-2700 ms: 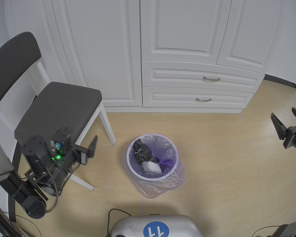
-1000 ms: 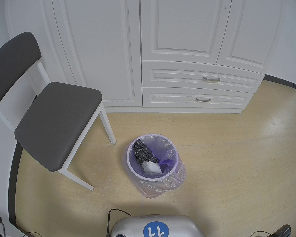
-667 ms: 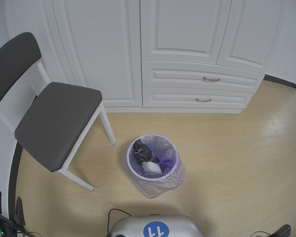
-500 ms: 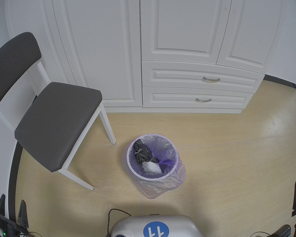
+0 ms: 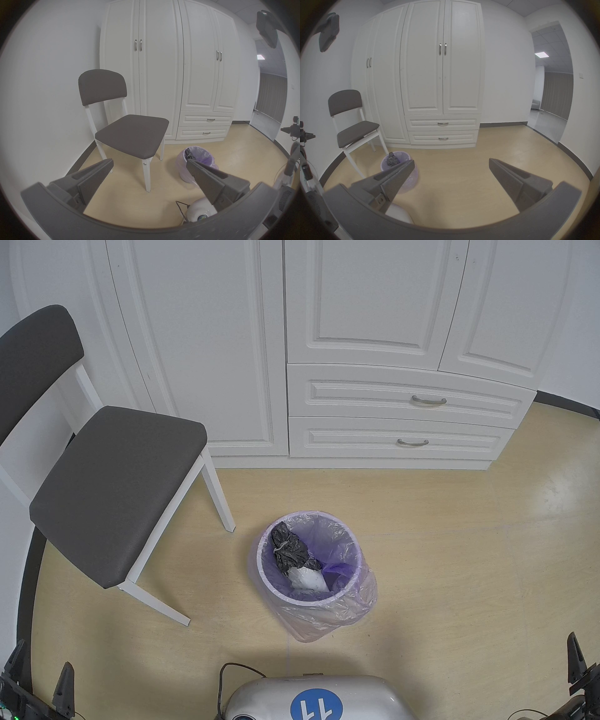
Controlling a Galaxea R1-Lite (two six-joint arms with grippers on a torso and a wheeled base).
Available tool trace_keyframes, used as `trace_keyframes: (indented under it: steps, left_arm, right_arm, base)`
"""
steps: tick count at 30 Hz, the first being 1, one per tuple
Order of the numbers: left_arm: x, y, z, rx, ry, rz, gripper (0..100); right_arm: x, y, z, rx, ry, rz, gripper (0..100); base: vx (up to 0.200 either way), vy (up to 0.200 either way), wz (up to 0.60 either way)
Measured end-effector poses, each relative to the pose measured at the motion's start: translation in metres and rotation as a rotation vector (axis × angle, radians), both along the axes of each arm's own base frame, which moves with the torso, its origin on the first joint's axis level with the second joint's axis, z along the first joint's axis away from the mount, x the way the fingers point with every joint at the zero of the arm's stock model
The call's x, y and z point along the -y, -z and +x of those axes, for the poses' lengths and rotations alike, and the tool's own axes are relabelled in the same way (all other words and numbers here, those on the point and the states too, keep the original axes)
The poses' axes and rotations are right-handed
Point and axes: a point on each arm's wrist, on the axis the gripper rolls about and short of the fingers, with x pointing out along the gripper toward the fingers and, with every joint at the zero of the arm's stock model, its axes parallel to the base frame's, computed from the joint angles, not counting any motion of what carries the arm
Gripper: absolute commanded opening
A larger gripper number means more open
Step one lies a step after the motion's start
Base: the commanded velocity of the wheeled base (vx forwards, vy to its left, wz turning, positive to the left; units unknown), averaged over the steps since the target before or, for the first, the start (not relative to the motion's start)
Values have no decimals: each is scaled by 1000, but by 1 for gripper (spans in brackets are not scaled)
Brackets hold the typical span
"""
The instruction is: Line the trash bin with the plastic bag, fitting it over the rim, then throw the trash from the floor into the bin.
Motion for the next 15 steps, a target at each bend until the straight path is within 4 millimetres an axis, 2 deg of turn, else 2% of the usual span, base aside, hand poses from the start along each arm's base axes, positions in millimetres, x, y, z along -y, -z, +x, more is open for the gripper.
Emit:
trace_keyframes:
  steps: [6,11,15]
  left_arm:
    - [0,0,0,-1,0,1,100]
    - [0,0,0,0,0,6,100]
    - [0,0,0,0,3,8,100]
  right_arm:
    - [-2,1,0,-4,-90,14,100]
    - [-2,1,0,-4,-82,28,100]
    - [-2,2,0,-23,-102,-27,100]
  base:
    - [0,0,0]
    - [0,0,0]
    - [0,0,0]
